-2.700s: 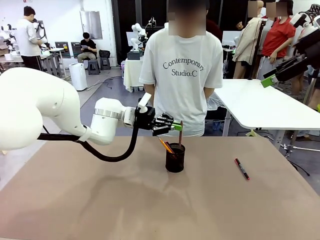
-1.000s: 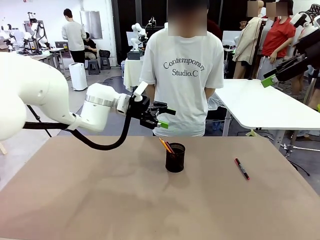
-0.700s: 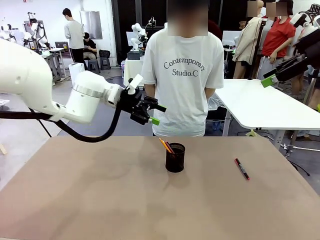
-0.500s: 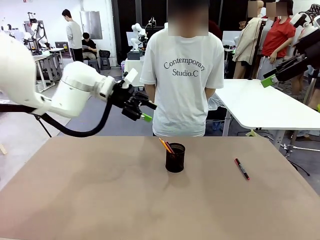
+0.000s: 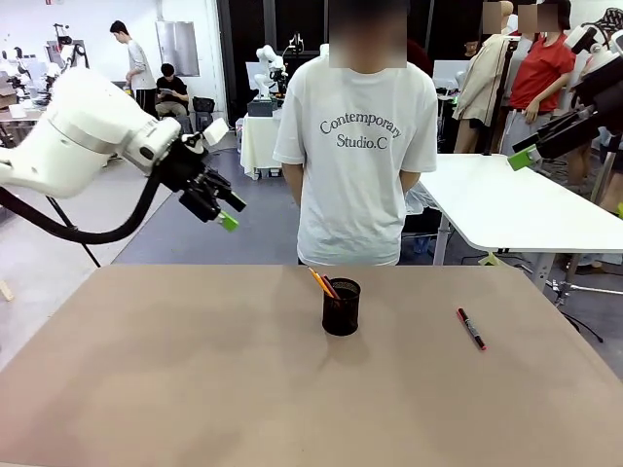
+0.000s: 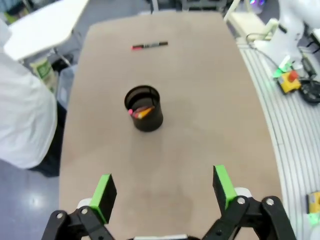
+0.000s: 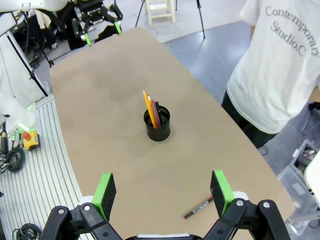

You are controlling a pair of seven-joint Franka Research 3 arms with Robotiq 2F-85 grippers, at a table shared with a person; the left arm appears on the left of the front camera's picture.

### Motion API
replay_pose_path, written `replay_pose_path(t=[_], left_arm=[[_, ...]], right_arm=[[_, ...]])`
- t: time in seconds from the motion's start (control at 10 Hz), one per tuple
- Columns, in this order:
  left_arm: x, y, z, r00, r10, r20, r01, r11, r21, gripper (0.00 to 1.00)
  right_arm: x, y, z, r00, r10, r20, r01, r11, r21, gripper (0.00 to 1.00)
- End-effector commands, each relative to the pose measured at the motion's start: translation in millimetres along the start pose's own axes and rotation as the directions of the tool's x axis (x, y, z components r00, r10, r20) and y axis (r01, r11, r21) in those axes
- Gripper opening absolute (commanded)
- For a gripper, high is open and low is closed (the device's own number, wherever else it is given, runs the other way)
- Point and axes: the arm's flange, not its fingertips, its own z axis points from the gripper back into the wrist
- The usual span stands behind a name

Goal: Place the pens into the pen holder.
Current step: Pick up a writing instrument from the table and place it into the Pen holder.

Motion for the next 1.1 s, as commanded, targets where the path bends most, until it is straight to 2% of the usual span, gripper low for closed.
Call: replay_pose_path(t=[0.0,0.4,0.9,1.0], left_arm=[[0.9,-11.7,16.4,0.997,0.047,-0.063,-0.047,0.999,0.003,1.0],[-9.0,-25.8,65.3,0.99,0.105,-0.095,-0.095,0.99,0.105,1.0],[-48.6,-30.3,82.0,0.996,0.085,0.025,-0.088,0.977,0.195,1.0],[-37.1,-19.9,89.4,0.992,0.121,-0.037,-0.114,0.981,0.156,1.0]], right_arm=[[0.8,0.8,-0.5,1.0,0.005,0.012,-0.005,1.0,0.003,1.0],[0.8,0.8,-0.5,1.0,0.005,0.012,-0.005,1.0,0.003,1.0],[0.8,0.8,-0.5,1.0,0.005,0.012,-0.005,1.0,0.003,1.0],[0.8,0.8,-0.5,1.0,0.005,0.012,-0.005,1.0,0.003,1.0]])
